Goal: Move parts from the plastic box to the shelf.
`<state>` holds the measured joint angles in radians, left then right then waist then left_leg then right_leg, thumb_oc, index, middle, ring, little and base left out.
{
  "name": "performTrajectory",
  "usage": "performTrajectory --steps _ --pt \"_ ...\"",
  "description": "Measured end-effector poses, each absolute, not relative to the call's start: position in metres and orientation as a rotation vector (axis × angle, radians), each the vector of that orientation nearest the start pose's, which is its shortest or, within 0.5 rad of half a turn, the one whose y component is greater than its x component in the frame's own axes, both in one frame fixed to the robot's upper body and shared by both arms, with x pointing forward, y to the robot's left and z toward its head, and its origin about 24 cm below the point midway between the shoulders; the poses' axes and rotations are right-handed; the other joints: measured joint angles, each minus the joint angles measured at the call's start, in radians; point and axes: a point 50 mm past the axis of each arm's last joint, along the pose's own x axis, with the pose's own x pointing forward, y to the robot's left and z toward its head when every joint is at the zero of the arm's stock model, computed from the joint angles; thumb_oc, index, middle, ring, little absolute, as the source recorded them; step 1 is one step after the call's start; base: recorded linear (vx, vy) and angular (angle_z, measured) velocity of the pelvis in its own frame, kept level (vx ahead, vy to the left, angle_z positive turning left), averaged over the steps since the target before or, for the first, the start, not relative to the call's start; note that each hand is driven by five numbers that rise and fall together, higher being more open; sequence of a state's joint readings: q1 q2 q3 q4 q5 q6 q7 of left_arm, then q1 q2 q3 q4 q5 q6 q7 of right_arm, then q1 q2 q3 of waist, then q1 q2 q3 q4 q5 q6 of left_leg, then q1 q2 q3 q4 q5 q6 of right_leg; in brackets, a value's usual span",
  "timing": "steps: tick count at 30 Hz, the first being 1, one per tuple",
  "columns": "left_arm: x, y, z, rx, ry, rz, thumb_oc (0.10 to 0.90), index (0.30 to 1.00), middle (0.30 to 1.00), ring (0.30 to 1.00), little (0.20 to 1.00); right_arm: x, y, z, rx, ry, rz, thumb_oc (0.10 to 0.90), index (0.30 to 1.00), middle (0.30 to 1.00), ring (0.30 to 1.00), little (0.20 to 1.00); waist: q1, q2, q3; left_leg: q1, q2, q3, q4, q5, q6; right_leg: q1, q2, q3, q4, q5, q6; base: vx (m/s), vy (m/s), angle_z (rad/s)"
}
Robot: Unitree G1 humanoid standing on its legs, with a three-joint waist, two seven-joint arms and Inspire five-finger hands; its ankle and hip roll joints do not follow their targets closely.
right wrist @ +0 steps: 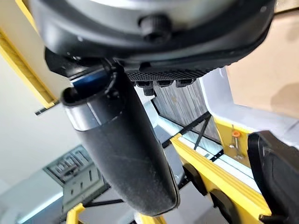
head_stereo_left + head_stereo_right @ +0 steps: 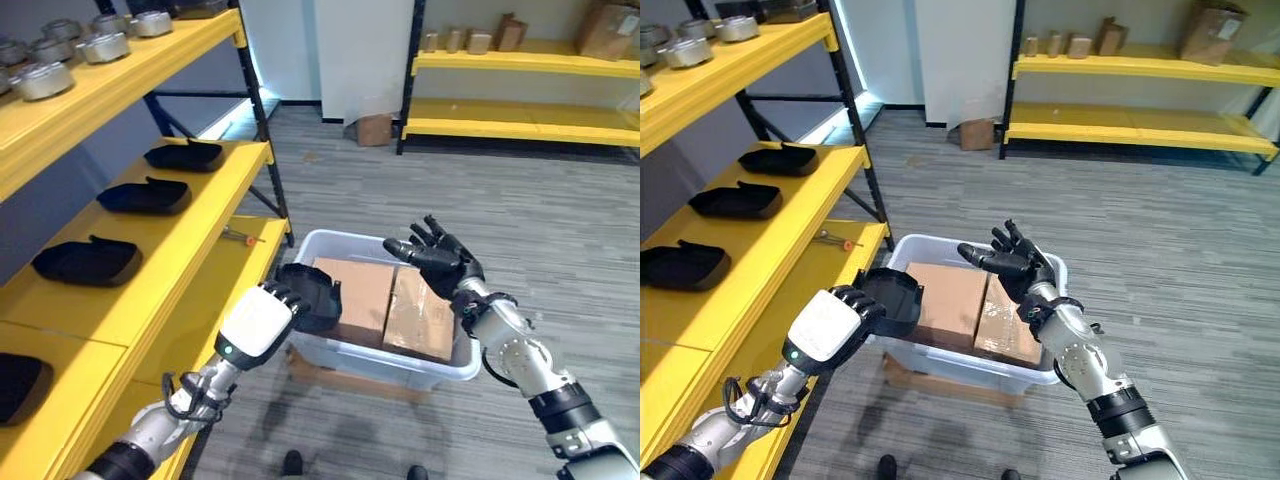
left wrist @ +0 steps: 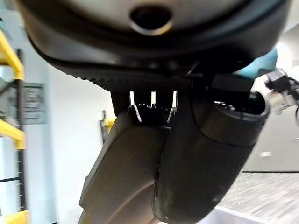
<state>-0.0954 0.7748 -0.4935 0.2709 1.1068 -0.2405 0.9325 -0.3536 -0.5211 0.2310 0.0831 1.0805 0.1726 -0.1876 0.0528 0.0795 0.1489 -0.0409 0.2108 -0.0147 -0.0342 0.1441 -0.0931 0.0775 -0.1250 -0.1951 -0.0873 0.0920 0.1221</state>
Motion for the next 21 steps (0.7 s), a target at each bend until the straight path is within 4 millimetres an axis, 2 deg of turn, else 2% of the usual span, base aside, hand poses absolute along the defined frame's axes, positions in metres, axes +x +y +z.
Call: performTrajectory --steps 1,3,5,6,7,8,9,10,12,14,16,17,21 --pt "0.231 0.207 0.038 1.561 -0.825 -0.096 0.4 0.3 0.3 0.3 0.3 0.31 -0.182 0.099 0.465 0.127 0.124 0.9 1.0 1.0 1.0 1.0 -0.018 -0.003 0.002 -0.035 -0.014 0.038 0.02 0.024 0.022 0.002 -0.009 -0.027 0.0 -0.01 -0.001 -0.14 -0.005 0.95" --pt "0.231 0.205 0.038 1.547 -0.844 -0.082 0.4 0.3 0.3 0.3 0.3 0.308 -0.19 0.096 0.444 0.118 0.086 0.9 1.0 1.0 1.0 1.0 -0.025 0.004 0.009 -0.058 -0.023 0.113 0.012 0.067 0.057 0.004 -0.012 -0.075 0.006 -0.022 -0.011 -0.16 0.007 0.98" --pt "0.231 0.204 0.04 1.536 -0.868 -0.065 0.4 0.3 0.3 0.3 0.3 0.303 -0.199 0.094 0.434 0.096 0.04 0.9 1.0 1.0 1.0 1.0 -0.026 0.016 0.026 -0.08 -0.024 0.197 0.014 0.107 0.058 -0.001 -0.007 -0.127 0.04 -0.047 -0.018 -0.15 0.045 0.93" --pt "0.23 0.203 0.044 1.529 -0.894 -0.06 0.4 0.3 0.3 0.3 0.3 0.299 -0.208 0.091 0.416 0.071 -0.006 0.9 1.0 1.0 1.0 1.0 -0.028 0.044 0.046 -0.081 0.009 0.239 0.007 0.047 0.026 -0.008 0.004 -0.157 0.095 -0.088 -0.035 -0.13 0.082 0.82" --pt "0.23 0.208 0.048 1.535 -0.91 -0.044 0.4 0.3 0.3 0.3 0.3 0.295 -0.209 0.084 0.42 0.068 -0.038 0.9 1.0 1.0 1.0 1.0 -0.019 -0.007 0.072 -0.096 -0.005 0.29 0.082 -0.039 0.022 -0.023 -0.047 -0.167 0.125 -0.1 -0.062 -0.14 0.122 0.62" --pt "0.228 0.211 0.05 1.544 -0.915 -0.039 0.4 0.3 0.3 0.3 0.3 0.291 -0.208 0.08 0.429 0.072 -0.044 0.9 1.0 1.0 1.0 1.0 -0.019 -0.072 0.092 -0.121 -0.043 0.325 0.245 -0.085 0.057 -0.024 -0.109 -0.164 0.132 -0.099 -0.069 -0.08 0.127 0.36" --pt "0.228 0.213 0.055 1.544 -0.949 -0.058 0.4 0.3 0.3 0.3 0.3 0.277 -0.214 0.078 0.427 0.05 -0.069 0.9 1.0 1.0 1.0 1.0 -0.039 -0.105 0.089 -0.09 -0.084 0.365 0.384 -0.171 0.078 0.003 -0.151 -0.172 0.111 -0.082 -0.053 -0.12 0.299 0.4" --pt "0.228 0.211 0.064 1.513 -0.984 -0.021 0.4 0.3 0.3 0.3 0.3 0.272 -0.224 0.084 0.434 -0.017 -0.116 0.9 1.0 1.0 1.0 1.0 -0.082 -0.066 0.08 0.005 -0.099 0.378 0.262 -0.155 0.072 0.018 -0.134 -0.186 0.111 -0.066 0.0 -0.11 0.358 0.41" --pt "0.239 0.205 0.08 1.485 -1.05 0.041 0.4 0.3 0.3 0.3 0.3 0.267 -0.232 0.087 0.448 -0.079 -0.18 0.9 1.0 1.0 1.0 1.0 -0.087 -0.07 0.08 0.052 -0.139 0.383 0.123 -0.137 0.083 0.028 -0.144 -0.203 0.096 -0.045 0.011 -0.1 0.321 0.33" --pt "0.241 0.193 0.096 1.41 -1.129 0.096 0.4 0.3 0.3 0.3 0.3 0.263 -0.234 0.09 0.427 -0.126 -0.232 0.9 1.0 1.0 1.0 1.0 -0.094 -0.069 0.077 0.1 -0.171 0.352 -0.001 -0.086 0.096 0.035 -0.157 -0.226 0.095 -0.043 0.012 -0.08 0.228 0.53" --pt "0.238 0.187 0.104 1.361 -1.194 0.103 0.4 0.3 0.3 0.3 0.3 0.265 -0.227 0.09 0.403 -0.126 -0.212 0.9 1.0 1.0 1.0 1.0 -0.073 -0.073 0.073 0.1 -0.182 0.338 -0.006 -0.086 0.099 0.041 -0.161 -0.212 0.075 -0.037 0.01 -0.1 0.316 0.23" --pt "0.236 0.184 0.109 1.345 -1.213 0.103 0.4 0.3 0.3 0.3 0.3 0.267 -0.222 0.09 0.396 -0.132 -0.218 0.9 1.0 1.0 1.0 1.0 -0.061 -0.073 0.073 0.1 -0.184 0.335 -0.006 -0.086 0.099 0.052 -0.161 -0.21 0.059 -0.021 0.028 -0.05 0.152 0.06" --pt "0.219 0.157 0.13 1.206 -1.373 0.028 0.4 0.3 0.3 0.3 0.3 0.267 -0.208 0.086 0.316 -0.128 -0.245 0.9 1.0 1.0 1.0 1.0 -0.019 -0.072 0.067 0.101 -0.197 0.306 -0.042 -0.057 0.096 0.072 -0.154 -0.225 0.034 -0.013 0.036 -0.09 0.185 0.27"
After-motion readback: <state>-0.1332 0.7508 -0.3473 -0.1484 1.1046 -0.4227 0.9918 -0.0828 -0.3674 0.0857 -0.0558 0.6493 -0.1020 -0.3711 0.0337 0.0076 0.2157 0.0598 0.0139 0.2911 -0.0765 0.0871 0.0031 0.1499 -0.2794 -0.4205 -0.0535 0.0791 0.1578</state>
